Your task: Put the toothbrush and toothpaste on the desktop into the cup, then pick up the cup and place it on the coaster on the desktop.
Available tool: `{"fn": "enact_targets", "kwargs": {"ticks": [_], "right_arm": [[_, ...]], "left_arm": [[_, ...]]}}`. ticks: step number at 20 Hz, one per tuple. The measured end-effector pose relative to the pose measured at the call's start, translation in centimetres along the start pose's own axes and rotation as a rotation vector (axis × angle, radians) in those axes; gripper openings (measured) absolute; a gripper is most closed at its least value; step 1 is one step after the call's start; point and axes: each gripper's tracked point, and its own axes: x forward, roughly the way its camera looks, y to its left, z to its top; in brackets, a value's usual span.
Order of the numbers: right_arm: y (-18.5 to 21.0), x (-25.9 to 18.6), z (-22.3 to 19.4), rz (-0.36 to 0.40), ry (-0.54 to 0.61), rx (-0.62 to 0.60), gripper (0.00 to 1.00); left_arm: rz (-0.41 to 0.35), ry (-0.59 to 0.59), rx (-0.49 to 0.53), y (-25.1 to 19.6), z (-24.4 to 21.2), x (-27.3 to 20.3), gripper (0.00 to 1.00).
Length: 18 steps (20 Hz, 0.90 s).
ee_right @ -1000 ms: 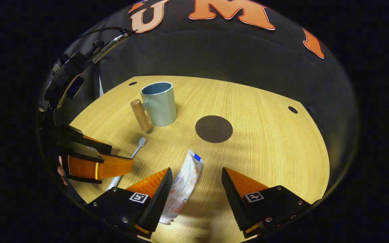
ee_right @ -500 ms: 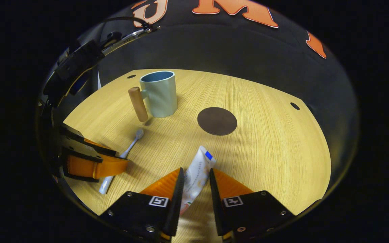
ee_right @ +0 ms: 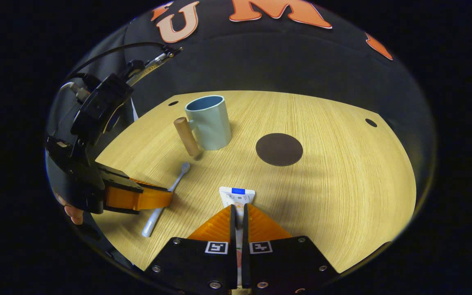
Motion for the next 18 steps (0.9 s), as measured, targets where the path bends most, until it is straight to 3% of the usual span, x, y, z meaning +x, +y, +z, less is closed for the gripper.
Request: {"fn": "enact_targets", "kwargs": {"ticks": [3,6,8,9,13,18], "right_arm": [[-0.3,-0.2,-0.2,-0.016,0.016,-0.01,0.05],[0.0,-0.1,-1.5,-0.049,0.069,-0.081,0.14],[0.2,0.5,-3.5,-0.044,0.135,-0.094,0.27],[-0.1,1.4,-2.5,-0.055,0.068,-0.087,0.27],[-0.1,0.6,-2.5,-0.023,0.086,-0.038,0.08],[-0.1,-0.3,-1.0,-0.044,0.001,-0.019,0.07]], "left_arm": [[0.002,-0.018,0.017,0.0,-0.3,0.2,0.07],[0.003,-0.029,0.027,-0.1,0.0,0.7,0.07],[0.0,-0.034,0.031,0.0,0.2,1.2,0.07],[-0.002,-0.037,0.03,-0.1,0.4,1.2,0.07],[-0.021,-0.056,0.027,-0.2,0.7,0.4,0.08],[-0.024,-0.177,0.044,2.0,1.9,0.3,0.07]]}}
